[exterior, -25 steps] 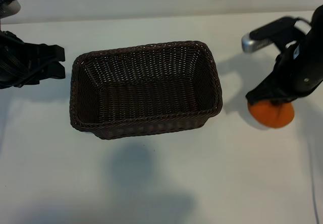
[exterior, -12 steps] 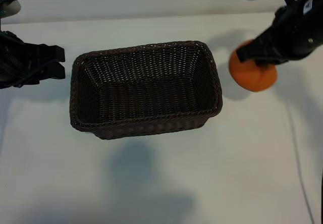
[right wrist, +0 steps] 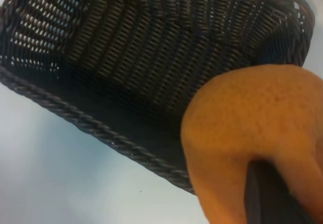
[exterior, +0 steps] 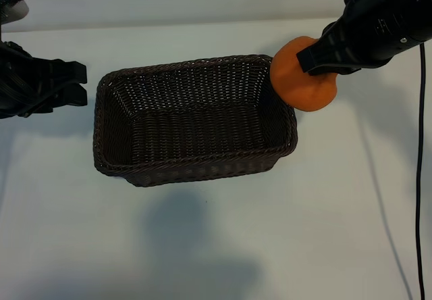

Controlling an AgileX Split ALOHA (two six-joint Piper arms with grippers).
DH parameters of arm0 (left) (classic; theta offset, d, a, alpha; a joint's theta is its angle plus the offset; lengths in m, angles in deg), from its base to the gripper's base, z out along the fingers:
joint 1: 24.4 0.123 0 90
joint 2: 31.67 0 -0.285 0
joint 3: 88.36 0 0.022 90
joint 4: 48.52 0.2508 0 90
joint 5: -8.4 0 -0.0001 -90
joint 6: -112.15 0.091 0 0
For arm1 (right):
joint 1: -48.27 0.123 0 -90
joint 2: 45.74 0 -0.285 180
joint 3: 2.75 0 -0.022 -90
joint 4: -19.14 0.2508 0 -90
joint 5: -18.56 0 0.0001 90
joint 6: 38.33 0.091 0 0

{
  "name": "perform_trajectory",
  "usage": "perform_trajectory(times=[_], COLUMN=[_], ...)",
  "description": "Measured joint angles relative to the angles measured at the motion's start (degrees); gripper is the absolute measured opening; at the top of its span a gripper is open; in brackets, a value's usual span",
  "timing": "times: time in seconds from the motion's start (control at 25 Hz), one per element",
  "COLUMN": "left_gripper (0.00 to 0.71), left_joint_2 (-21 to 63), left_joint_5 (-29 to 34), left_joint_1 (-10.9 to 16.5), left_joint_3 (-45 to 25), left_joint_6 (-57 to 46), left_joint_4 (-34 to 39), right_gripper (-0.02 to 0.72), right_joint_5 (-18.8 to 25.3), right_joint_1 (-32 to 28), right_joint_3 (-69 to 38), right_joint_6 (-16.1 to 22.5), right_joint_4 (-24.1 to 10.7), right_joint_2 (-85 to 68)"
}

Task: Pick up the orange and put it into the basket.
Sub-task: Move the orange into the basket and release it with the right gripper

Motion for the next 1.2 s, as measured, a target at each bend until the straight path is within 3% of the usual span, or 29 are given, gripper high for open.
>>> perform_trajectory(times=[1.2], left_gripper=[0.542], left_joint_2=[0.0], left_joint_5=[0.1], left_joint_1=[0.0], left_joint_3=[0.0], left_joint_6=[0.0], left_joint_4=[0.0], right_gripper=[0.075], right_joint_5=[-0.4], right_joint_1=[0.4], right_joint_3=[0.0], right_joint_6=[-1.3], right_joint_4=[0.2], right_joint_2=[0.0])
